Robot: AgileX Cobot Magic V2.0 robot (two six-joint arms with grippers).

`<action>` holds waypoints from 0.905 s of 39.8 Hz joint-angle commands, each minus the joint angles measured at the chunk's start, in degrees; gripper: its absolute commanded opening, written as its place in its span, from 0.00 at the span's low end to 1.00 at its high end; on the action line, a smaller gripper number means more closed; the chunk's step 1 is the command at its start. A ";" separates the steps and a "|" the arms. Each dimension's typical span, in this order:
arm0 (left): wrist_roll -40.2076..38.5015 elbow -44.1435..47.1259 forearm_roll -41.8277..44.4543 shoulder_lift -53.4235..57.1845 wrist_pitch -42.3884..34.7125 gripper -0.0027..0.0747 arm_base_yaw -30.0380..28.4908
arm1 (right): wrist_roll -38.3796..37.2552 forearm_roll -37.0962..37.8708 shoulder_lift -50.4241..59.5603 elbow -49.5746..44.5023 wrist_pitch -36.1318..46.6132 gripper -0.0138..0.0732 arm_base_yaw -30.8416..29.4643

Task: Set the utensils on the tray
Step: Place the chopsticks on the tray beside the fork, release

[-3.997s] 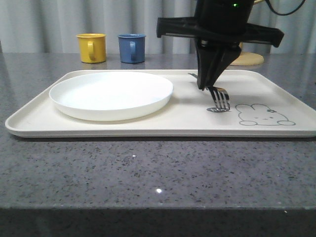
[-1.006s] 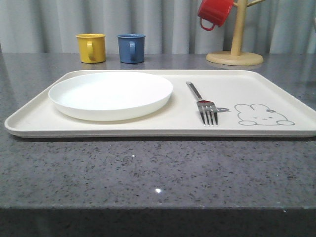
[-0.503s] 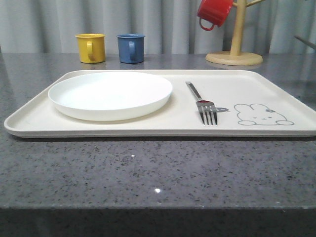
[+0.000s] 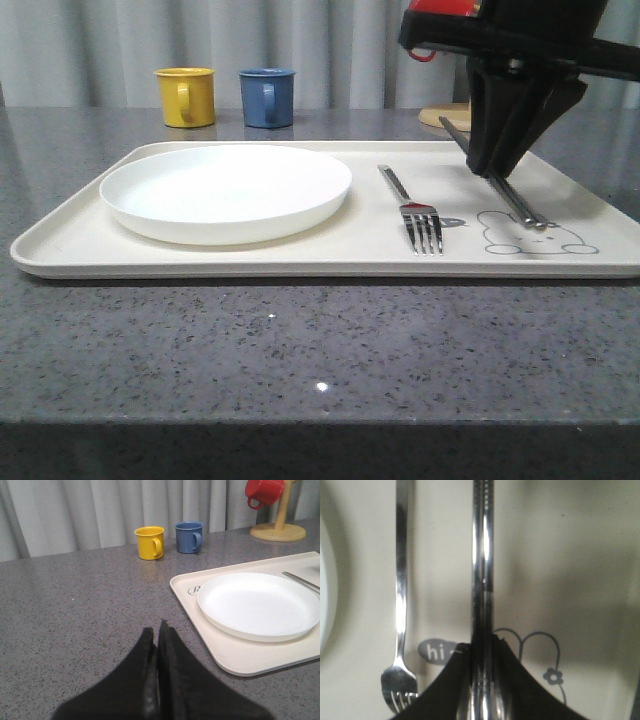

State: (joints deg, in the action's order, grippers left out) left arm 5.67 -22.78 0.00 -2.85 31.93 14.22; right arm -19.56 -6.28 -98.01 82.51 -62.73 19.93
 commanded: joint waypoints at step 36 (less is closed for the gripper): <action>-0.38 -1.41 -0.60 -0.80 -4.78 0.01 -0.08 | 2.22 8.88 -0.77 13.74 -13.95 0.53 -0.21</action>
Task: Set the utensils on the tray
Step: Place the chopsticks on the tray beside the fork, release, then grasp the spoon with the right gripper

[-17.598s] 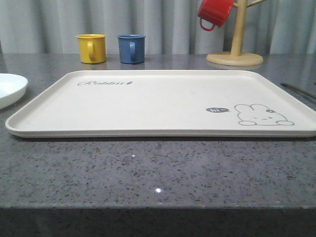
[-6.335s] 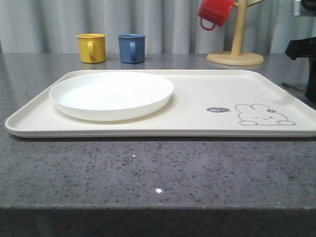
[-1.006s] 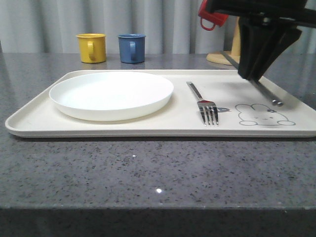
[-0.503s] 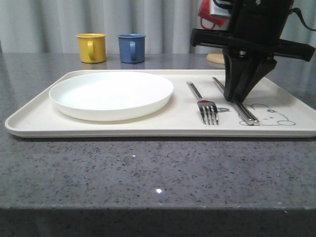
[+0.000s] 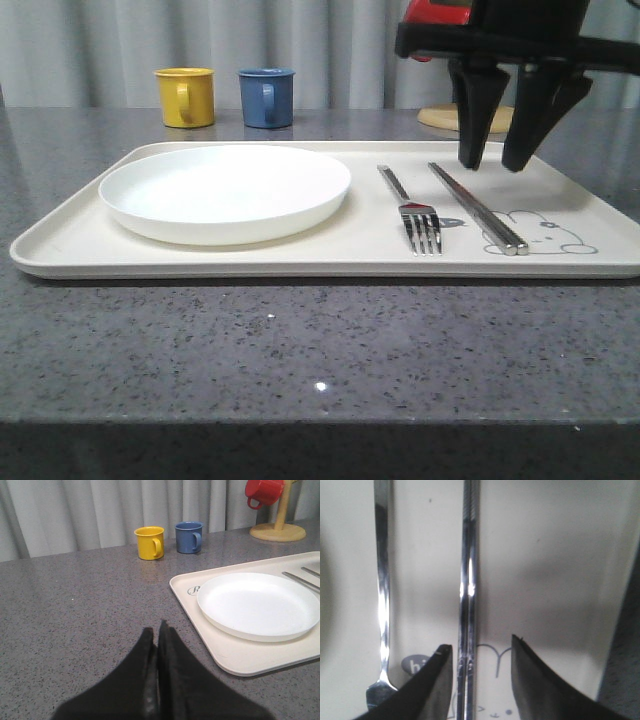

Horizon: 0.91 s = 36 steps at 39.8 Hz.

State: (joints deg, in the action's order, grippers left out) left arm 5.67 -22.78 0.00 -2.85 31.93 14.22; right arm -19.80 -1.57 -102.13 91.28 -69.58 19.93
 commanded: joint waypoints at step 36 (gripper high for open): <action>-0.38 -1.41 -0.60 -0.80 -4.78 0.01 -0.08 | 20.50 8.69 2.47 1.45 -4.05 0.53 -32.89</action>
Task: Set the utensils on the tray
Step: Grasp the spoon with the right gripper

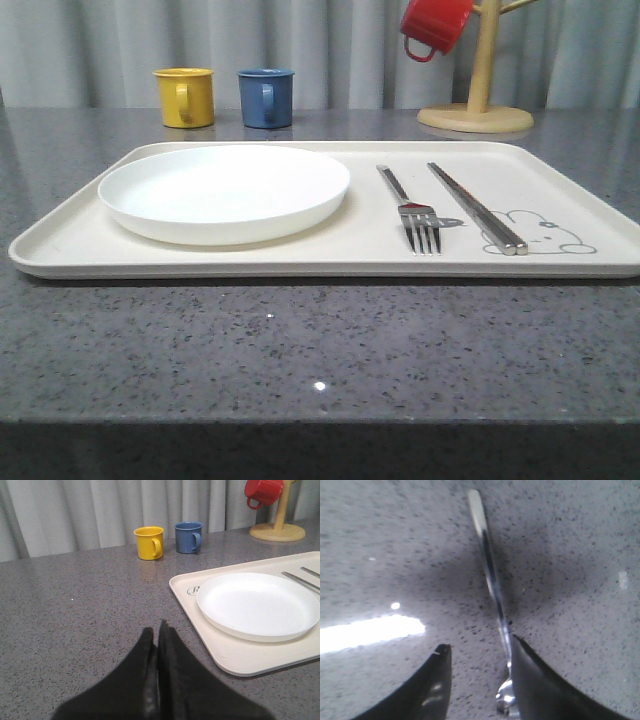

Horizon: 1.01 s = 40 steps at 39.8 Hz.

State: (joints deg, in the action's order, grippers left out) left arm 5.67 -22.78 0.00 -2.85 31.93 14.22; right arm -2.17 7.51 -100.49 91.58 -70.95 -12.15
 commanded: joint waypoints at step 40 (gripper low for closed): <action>-0.38 -1.41 -0.60 -0.80 -4.78 0.01 -0.08 | 3.92 -5.95 -5.27 1.21 1.33 0.16 -5.91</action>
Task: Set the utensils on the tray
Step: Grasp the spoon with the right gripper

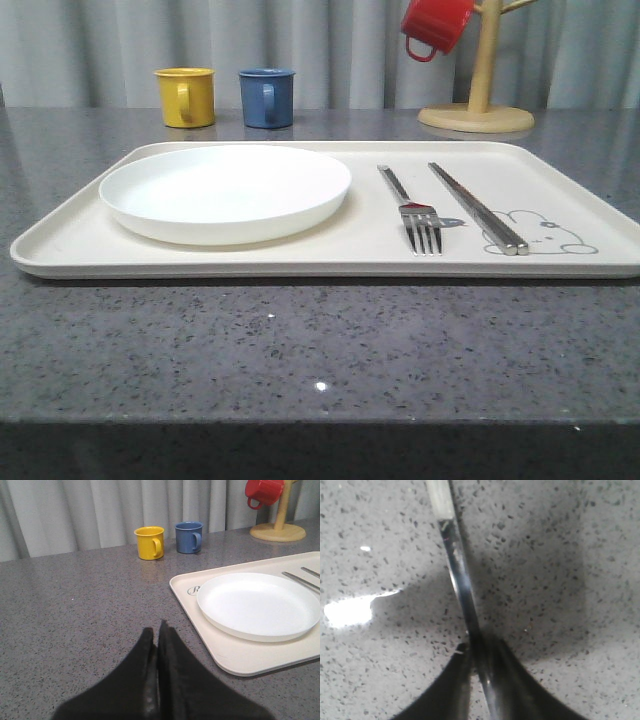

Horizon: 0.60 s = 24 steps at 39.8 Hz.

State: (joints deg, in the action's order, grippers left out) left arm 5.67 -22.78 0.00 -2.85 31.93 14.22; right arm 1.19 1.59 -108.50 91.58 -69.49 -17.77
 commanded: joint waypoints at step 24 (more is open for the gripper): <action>-0.38 -1.41 -0.60 -0.80 -4.78 0.01 -0.08 | -3.18 -6.62 12.62 3.99 -7.10 0.12 3.65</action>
State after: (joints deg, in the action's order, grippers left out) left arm 5.67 -22.78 0.00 -2.85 31.93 14.22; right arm -1.33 -3.04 -100.41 93.44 -70.38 -15.90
